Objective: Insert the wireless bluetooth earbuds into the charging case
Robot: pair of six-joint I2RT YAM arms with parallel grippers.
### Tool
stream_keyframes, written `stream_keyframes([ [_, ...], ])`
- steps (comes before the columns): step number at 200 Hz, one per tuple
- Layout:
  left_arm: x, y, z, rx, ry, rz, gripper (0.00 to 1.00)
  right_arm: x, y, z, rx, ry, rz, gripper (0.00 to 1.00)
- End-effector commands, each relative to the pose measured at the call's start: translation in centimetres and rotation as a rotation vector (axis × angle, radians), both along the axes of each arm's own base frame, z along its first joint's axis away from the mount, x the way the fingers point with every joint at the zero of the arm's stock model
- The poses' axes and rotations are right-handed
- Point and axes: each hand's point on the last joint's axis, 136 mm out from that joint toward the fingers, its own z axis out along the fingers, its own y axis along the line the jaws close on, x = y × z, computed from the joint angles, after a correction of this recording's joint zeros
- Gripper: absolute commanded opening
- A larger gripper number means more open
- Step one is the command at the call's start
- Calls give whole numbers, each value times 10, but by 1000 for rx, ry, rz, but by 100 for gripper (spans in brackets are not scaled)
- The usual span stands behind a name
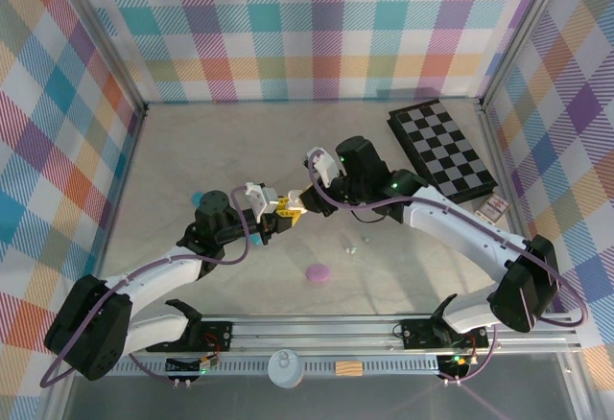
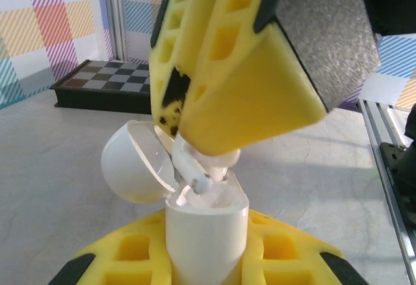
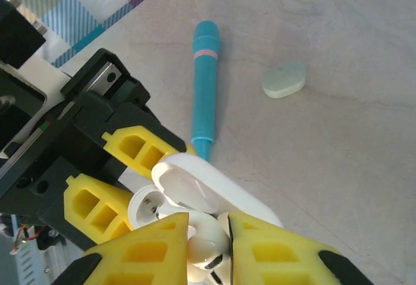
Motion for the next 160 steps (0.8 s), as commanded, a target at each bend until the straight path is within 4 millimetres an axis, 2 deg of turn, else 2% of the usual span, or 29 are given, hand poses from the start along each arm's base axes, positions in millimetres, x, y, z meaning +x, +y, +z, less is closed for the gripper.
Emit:
stream_keyframes([
  [1,-4,-3,19,-27,-67,-26,0,3,-3,11,-41,-83,26,19],
  [60,-3,-3,22,-41,-42,-16,0,-3,4,13,-97,-209,118,19],
  [160,0,-5,23,-44,-18,-18,0,-5,9,16,-207,-405,159,18],
])
